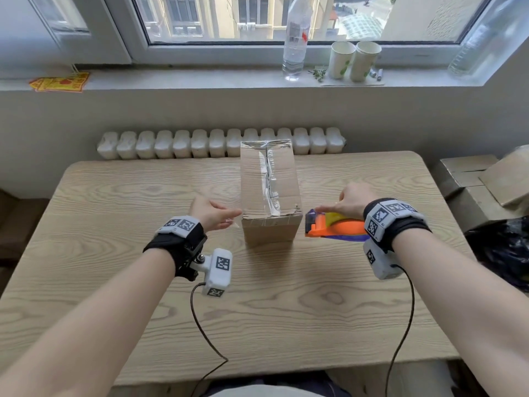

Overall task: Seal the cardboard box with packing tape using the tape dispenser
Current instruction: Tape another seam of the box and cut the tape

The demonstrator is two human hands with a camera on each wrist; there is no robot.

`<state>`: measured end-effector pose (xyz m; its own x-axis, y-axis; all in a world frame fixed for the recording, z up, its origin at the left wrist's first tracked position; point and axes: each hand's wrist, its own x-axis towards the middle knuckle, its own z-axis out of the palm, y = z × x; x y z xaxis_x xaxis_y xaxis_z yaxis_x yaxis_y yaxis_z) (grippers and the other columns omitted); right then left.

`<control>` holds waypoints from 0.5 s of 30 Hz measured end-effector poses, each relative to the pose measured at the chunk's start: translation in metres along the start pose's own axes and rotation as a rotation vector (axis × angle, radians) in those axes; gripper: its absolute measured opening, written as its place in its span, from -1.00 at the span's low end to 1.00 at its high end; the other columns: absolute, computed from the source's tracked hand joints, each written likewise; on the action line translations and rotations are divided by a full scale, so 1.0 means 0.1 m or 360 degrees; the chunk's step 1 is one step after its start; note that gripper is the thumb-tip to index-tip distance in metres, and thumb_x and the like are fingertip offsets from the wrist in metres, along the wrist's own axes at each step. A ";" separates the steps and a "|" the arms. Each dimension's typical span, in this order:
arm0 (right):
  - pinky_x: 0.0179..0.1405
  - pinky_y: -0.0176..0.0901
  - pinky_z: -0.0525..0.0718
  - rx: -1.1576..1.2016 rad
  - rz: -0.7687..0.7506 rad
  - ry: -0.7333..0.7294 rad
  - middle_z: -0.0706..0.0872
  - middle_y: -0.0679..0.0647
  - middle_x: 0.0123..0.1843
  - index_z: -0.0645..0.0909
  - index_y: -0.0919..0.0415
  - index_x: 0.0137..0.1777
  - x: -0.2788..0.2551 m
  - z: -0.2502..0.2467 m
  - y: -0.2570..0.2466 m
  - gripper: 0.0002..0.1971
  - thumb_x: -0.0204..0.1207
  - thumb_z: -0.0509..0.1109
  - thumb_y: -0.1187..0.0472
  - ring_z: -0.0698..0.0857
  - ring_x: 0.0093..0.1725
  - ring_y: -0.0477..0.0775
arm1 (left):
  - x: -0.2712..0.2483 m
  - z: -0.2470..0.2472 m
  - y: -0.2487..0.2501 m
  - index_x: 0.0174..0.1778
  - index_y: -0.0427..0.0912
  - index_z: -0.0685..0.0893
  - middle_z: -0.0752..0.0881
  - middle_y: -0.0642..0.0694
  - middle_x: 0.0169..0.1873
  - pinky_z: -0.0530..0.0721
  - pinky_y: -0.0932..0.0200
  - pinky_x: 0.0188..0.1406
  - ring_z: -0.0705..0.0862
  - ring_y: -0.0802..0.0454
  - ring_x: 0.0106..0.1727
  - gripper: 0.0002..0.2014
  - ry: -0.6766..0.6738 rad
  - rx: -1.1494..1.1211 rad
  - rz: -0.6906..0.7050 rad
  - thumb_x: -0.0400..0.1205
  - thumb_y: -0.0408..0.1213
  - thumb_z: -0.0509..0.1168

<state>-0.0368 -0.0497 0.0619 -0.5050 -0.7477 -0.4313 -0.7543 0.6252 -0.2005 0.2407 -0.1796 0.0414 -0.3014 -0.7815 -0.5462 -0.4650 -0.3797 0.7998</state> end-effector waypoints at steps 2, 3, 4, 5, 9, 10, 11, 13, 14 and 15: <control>-0.50 -0.14 0.37 -0.0015 0.0007 0.0007 0.40 0.02 -0.60 0.31 0.12 -0.61 0.03 0.02 0.02 -0.32 0.07 0.45 -0.49 0.41 -0.55 0.04 | 0.00 0.03 0.00 -0.14 -0.59 0.70 0.62 -0.17 -0.49 0.79 0.24 -0.33 0.66 0.09 -0.49 -0.68 0.0011 -0.0013 0.0003 0.32 -0.43 0.57; -0.51 -0.15 0.36 -0.0025 0.0008 0.0001 0.41 0.02 -0.60 0.32 0.13 -0.60 0.05 0.03 0.03 -0.32 0.05 0.45 -0.50 0.41 -0.55 0.04 | 0.00 0.05 0.00 -0.18 -0.59 0.70 0.61 -0.16 -0.49 0.79 0.26 -0.34 0.64 0.07 -0.45 -0.71 0.0013 -0.0015 0.0001 0.33 -0.44 0.56; -0.52 -0.15 0.36 -0.0032 0.0010 -0.0009 0.41 0.02 -0.59 0.32 0.13 -0.60 0.07 0.04 0.03 -0.31 0.05 0.44 -0.51 0.41 -0.55 0.04 | -0.01 0.06 0.00 -0.23 -0.57 0.70 0.61 -0.17 -0.48 0.78 0.26 -0.35 0.64 0.05 -0.42 -0.74 0.0015 -0.0019 0.0003 0.34 -0.44 0.56; -0.53 -0.16 0.35 -0.0037 0.0004 -0.0011 0.40 0.02 -0.59 0.31 0.13 -0.60 0.08 0.05 0.03 -0.31 0.06 0.43 -0.51 0.40 -0.56 0.03 | -0.01 0.06 0.00 -0.26 -0.55 0.70 0.63 -0.18 -0.46 0.78 0.27 -0.35 0.64 0.04 -0.39 -0.77 0.0018 -0.0026 0.0007 0.34 -0.44 0.56; -0.52 -0.13 0.37 -0.0019 -0.0008 -0.0006 0.38 0.03 -0.59 0.30 0.13 -0.60 0.14 0.06 0.03 -0.32 0.10 0.42 -0.50 0.39 -0.55 0.03 | 0.02 0.07 -0.01 -0.33 -0.45 0.72 0.69 -0.20 -0.37 0.78 0.31 -0.38 0.69 0.01 -0.30 -0.82 0.0033 -0.0034 0.0017 0.34 -0.42 0.56; -0.51 -0.14 0.37 -0.0022 -0.0008 0.0000 0.39 0.03 -0.59 0.30 0.14 -0.60 0.15 0.06 0.03 -0.32 0.11 0.42 -0.49 0.40 -0.55 0.03 | 0.03 0.07 -0.01 -0.36 -0.43 0.71 0.69 -0.21 -0.37 0.77 0.32 -0.40 0.69 0.00 -0.28 -0.82 0.0040 -0.0026 0.0021 0.34 -0.40 0.57; -0.51 -0.14 0.37 -0.0024 -0.0007 0.0005 0.39 0.03 -0.59 0.31 0.15 -0.60 0.15 0.06 0.03 -0.32 0.12 0.43 -0.48 0.40 -0.54 0.04 | 0.05 0.08 -0.02 -0.37 -0.42 0.72 0.68 -0.21 -0.37 0.78 0.30 -0.37 0.70 -0.01 -0.27 -0.81 0.0062 -0.0021 0.0022 0.33 -0.38 0.57; -0.51 -0.15 0.37 -0.0024 -0.0006 0.0009 0.40 0.04 -0.59 0.32 0.16 -0.60 0.17 0.08 0.03 -0.31 0.10 0.45 -0.47 0.42 -0.53 0.06 | 0.10 0.11 -0.07 -0.39 -0.37 0.74 0.71 -0.22 -0.36 0.81 0.17 -0.21 0.73 -0.03 -0.26 -0.75 0.0123 0.0028 -0.0004 0.28 -0.26 0.62; -0.50 -0.15 0.37 -0.0022 -0.0005 0.0008 0.40 0.03 -0.59 0.32 0.16 -0.60 0.18 0.09 0.02 -0.31 0.09 0.46 -0.47 0.41 -0.53 0.06 | 0.12 0.12 -0.10 -0.41 -0.33 0.76 0.75 -0.21 -0.36 0.80 0.10 -0.11 0.75 -0.03 -0.26 -0.71 0.0154 0.0087 -0.0015 0.24 -0.17 0.64; -0.50 -0.15 0.36 -0.0020 -0.0008 0.0001 0.38 0.03 -0.59 0.30 0.15 -0.59 0.19 0.10 0.03 -0.31 0.08 0.46 -0.47 0.40 -0.54 0.06 | 0.13 0.14 -0.12 -0.42 -0.29 0.76 0.78 -0.20 -0.37 0.79 0.05 -0.05 0.77 -0.02 -0.28 -0.68 0.0174 0.0147 -0.0016 0.21 -0.10 0.65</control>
<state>-0.0444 -0.0604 0.0444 -0.5012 -0.7510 -0.4299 -0.7620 0.6184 -0.1920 0.2307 -0.1782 0.0209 -0.2063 -0.8292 -0.5194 -0.5435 -0.3443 0.7655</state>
